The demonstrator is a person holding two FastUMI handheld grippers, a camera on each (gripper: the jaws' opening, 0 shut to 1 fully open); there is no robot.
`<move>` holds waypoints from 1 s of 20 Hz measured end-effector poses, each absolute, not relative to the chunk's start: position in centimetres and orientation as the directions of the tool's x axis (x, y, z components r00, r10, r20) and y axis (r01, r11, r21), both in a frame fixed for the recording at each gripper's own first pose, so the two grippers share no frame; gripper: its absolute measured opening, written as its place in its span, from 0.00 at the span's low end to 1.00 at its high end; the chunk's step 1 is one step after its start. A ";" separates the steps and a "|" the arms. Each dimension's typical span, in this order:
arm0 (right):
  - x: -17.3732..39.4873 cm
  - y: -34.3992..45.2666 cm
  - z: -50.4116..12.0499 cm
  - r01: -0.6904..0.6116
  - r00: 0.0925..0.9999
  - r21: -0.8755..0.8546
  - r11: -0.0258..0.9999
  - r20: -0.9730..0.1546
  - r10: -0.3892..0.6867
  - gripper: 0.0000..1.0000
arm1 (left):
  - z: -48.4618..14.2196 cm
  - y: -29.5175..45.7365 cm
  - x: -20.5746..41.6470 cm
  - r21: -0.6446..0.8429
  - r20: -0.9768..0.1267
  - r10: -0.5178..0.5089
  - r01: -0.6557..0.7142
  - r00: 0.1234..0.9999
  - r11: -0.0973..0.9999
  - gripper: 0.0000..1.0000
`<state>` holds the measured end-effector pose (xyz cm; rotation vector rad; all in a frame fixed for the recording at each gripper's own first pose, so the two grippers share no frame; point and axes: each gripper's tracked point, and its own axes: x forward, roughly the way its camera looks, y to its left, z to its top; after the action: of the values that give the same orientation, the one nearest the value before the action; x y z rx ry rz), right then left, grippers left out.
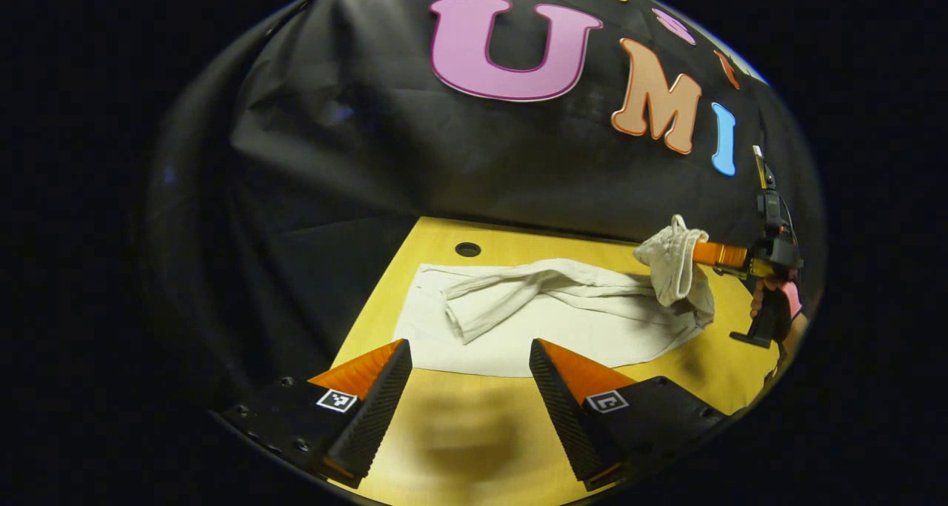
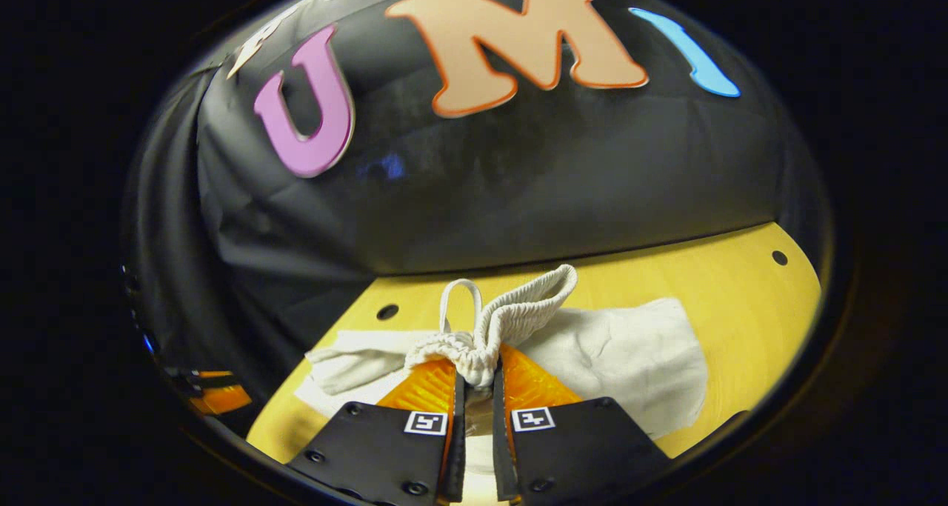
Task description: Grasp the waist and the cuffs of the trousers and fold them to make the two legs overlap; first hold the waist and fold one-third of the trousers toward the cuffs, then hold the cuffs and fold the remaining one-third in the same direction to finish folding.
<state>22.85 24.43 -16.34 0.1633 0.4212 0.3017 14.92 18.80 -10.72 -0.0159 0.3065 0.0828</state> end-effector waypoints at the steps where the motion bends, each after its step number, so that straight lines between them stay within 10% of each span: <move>1: 22.9 25.1 -18.0 -0.260 0.854 0.188 0.947 -0.413 0.316 0.18 | -11.0 19.6 15.4 -0.004 -0.303 0.085 -0.090 0.949 0.996 0.96; 6: 22.0 23.9 -17.8 -0.291 0.818 0.161 0.943 -0.470 0.333 0.32 | -12.0 22.3 18.1 -0.034 -0.301 0.098 -0.113 0.949 0.993 0.95; 10: 20.6 21.7 -15.6 -0.293 0.831 0.122 0.948 -0.459 0.315 0.99 | -13.3 23.3 21.0 -0.086 -0.311 0.089 -0.121 0.946 0.989 0.95; 20: 16.0 13.0 -10.9 -0.105 0.904 0.077 0.991 -0.408 0.127 0.96 | -19.4 24.9 27.4 -0.052 -0.409 0.054 -0.083 0.911 0.995 0.95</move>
<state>15.98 13.03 -10.85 0.0535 0.4248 0.1201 27.39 24.87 -19.41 -0.0688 0.4196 0.0706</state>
